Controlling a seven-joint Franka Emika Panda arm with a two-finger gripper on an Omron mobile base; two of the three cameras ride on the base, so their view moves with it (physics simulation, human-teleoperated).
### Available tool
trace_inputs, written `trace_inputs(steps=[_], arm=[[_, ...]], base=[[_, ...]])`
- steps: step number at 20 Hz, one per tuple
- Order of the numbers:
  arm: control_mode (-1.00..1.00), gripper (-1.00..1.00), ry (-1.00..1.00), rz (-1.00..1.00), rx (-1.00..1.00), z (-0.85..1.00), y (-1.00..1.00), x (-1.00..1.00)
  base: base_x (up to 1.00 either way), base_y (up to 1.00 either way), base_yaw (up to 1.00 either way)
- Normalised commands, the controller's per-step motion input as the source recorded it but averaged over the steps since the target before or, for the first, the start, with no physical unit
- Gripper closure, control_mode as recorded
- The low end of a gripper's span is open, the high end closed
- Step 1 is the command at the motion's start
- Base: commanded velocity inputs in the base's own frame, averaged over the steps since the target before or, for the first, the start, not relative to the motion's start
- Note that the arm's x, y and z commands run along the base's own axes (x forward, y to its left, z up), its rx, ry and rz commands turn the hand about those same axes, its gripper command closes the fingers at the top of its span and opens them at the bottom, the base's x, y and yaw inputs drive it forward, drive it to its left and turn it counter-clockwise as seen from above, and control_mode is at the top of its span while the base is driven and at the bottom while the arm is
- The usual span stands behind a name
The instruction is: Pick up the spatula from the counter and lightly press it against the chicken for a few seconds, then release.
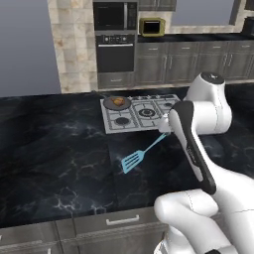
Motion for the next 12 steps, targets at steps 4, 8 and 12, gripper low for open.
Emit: trace_inputs(steps=[4,8,12], arm=[[-1.0,-1.0,0.17,0.23,-0.04,0.0,0.0,0.15],[-1.0,-1.0,0.14,0.21,-0.06,0.0,0.0,0.13],[-1.0,-1.0,0.04,0.21,-0.01,0.0,-0.01,0.17]], base=[[0.0,0.0,0.0],[0.0,0.0,0.0],[0.0,0.0,0.0]])
